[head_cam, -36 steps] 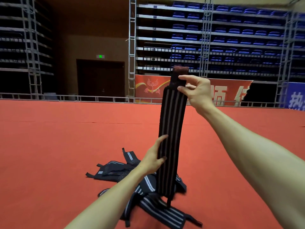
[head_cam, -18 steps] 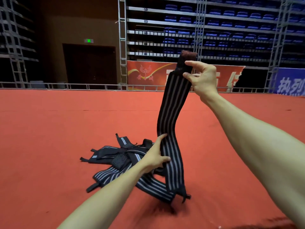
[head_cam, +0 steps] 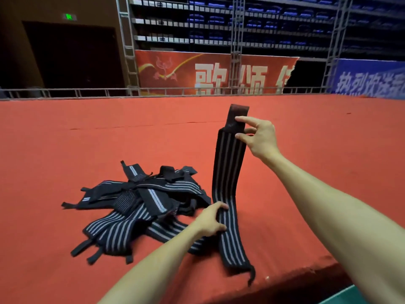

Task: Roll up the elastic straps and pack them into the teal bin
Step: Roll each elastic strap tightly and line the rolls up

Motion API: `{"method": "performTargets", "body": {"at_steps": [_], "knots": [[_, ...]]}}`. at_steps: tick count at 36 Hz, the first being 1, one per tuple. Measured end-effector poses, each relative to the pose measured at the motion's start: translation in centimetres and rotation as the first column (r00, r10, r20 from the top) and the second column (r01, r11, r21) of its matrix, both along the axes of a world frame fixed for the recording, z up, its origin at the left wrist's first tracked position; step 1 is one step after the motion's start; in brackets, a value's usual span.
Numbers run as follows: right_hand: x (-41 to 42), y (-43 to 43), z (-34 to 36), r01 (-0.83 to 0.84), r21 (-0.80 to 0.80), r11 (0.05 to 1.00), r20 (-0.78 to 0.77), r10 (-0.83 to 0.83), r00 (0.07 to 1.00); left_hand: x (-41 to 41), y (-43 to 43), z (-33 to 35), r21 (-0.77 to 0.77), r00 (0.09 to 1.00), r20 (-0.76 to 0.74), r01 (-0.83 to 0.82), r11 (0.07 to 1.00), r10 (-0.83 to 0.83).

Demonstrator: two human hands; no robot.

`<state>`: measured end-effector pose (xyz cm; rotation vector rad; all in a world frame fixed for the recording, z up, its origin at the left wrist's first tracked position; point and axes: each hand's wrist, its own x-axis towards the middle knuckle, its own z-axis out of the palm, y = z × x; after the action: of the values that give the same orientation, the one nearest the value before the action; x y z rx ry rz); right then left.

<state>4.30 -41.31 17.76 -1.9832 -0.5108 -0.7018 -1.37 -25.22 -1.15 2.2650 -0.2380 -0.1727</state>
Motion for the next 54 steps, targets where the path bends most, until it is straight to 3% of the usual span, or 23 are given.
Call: {"method": "performTargets", "body": {"at_steps": [7, 11, 15, 24, 30, 33, 42, 49, 54], "knots": [[2.4, -0.1, -3.9, 0.017, 0.033, 0.999, -0.043, -0.016, 0.999, 1.1, -0.2, -1.3, 0.380, 0.995, 0.047, 0.064, 0.923, -0.088], [2.9, 0.4, -5.6, 0.015, 0.049, 0.999, -0.071, -0.012, 0.997, 1.0, 0.3, -1.4, 0.531, 0.985, 0.155, -0.016, 0.847, -0.079], [2.8, 1.3, -7.0, -0.034, 0.061, 0.998, -0.130, 0.042, 0.991, 0.8, 3.8, 0.2, 0.490, 0.977, 0.202, -0.036, 0.871, -0.073], [0.5, 3.6, -9.1, -0.103, 0.036, 0.994, -0.204, 0.108, 0.973, -2.4, 18.7, 2.2, 0.486, 0.926, 0.330, -0.334, 0.808, 0.185], [-0.8, 4.8, -9.2, -0.107, 0.035, 0.994, -0.227, 0.112, 0.967, -5.4, 23.0, 1.6, 0.569, 0.947, 0.082, -0.301, 0.765, 0.311], [-1.5, 5.2, -9.0, -0.122, 0.019, 0.992, -0.234, 0.123, 0.964, -6.2, 23.1, 1.1, 0.554, 0.958, -0.004, -0.237, 0.798, 0.286], [-2.1, 4.9, -8.6, -0.154, -0.028, 0.988, -0.239, 0.143, 0.960, -7.0, 23.3, 1.6, 0.536, 0.947, -0.062, -0.236, 0.811, 0.316], [-2.0, 4.8, -8.8, -0.161, -0.012, 0.987, -0.239, 0.153, 0.959, -8.7, 24.6, 3.1, 0.421, 0.966, -0.092, -0.182, 0.889, 0.242], [-2.1, 5.5, -8.5, -0.173, 0.000, 0.985, -0.226, 0.168, 0.960, -10.0, 24.6, 5.2, 0.221, 0.955, -0.111, -0.245, 0.944, 0.274]]}}
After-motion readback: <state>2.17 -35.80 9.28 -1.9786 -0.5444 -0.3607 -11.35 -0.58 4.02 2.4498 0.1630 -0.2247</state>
